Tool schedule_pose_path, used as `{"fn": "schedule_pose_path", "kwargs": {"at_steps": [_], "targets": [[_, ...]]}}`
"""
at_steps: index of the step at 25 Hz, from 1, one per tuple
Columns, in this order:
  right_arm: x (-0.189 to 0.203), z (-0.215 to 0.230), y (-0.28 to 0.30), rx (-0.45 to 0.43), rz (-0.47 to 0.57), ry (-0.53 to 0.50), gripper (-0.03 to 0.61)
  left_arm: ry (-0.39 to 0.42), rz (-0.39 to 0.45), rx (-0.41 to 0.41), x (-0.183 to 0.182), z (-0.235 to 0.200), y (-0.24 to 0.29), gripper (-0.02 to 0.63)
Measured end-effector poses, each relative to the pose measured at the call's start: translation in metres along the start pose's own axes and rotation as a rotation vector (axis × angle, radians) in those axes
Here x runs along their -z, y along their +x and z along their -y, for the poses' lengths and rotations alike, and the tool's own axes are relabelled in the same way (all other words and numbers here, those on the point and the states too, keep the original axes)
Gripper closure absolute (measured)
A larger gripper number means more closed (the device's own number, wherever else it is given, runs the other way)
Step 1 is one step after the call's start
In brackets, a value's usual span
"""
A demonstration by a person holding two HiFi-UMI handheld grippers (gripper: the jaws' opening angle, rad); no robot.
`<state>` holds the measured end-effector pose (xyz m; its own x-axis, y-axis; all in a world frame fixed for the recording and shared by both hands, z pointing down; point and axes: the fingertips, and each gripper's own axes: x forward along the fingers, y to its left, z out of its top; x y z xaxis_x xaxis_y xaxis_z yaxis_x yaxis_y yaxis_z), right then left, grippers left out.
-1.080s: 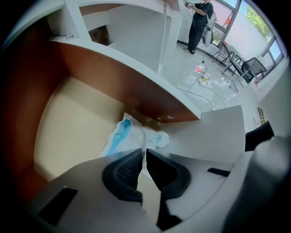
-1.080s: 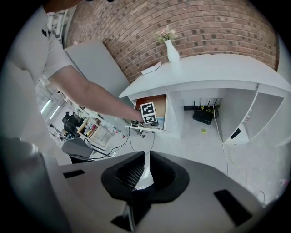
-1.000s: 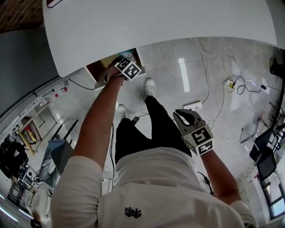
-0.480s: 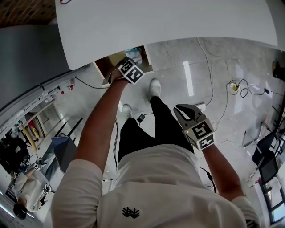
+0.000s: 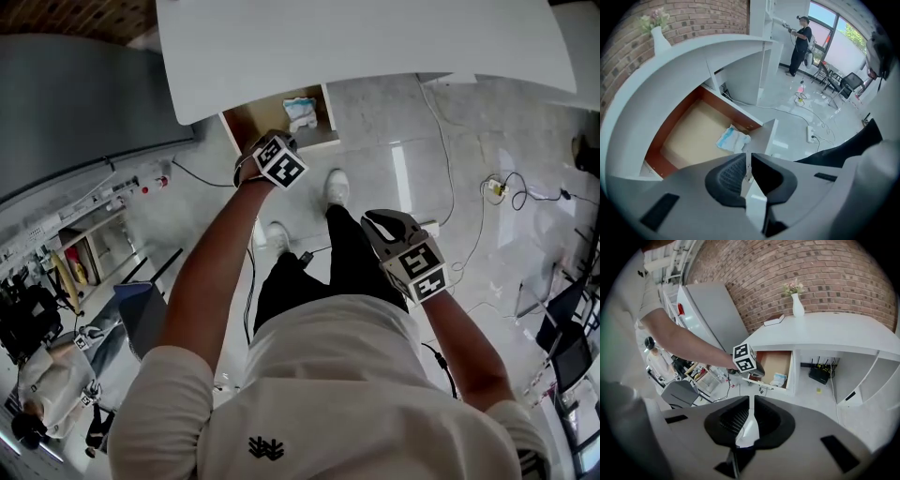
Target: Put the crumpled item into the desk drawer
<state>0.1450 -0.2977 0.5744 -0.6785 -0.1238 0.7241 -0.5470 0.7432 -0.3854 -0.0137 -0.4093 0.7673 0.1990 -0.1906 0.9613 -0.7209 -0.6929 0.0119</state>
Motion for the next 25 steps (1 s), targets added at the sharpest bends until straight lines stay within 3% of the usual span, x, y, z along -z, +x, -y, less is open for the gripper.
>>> {"fn": "schedule_pose_path", "kwargs": {"at_steps": [10, 25], "targets": [[-0.015, -0.072, -0.007, 0.046, 0.047, -0.063, 0.531, -0.045, 0.182, 0.070, 0.045, 0.053, -0.120, 0.584], [-0.017, -0.220, -0.005, 0.081, 0.099, -0.163, 0.548, -0.167, 0.426, 0.168, 0.170, 0.123, -0.309, 0.586]]}}
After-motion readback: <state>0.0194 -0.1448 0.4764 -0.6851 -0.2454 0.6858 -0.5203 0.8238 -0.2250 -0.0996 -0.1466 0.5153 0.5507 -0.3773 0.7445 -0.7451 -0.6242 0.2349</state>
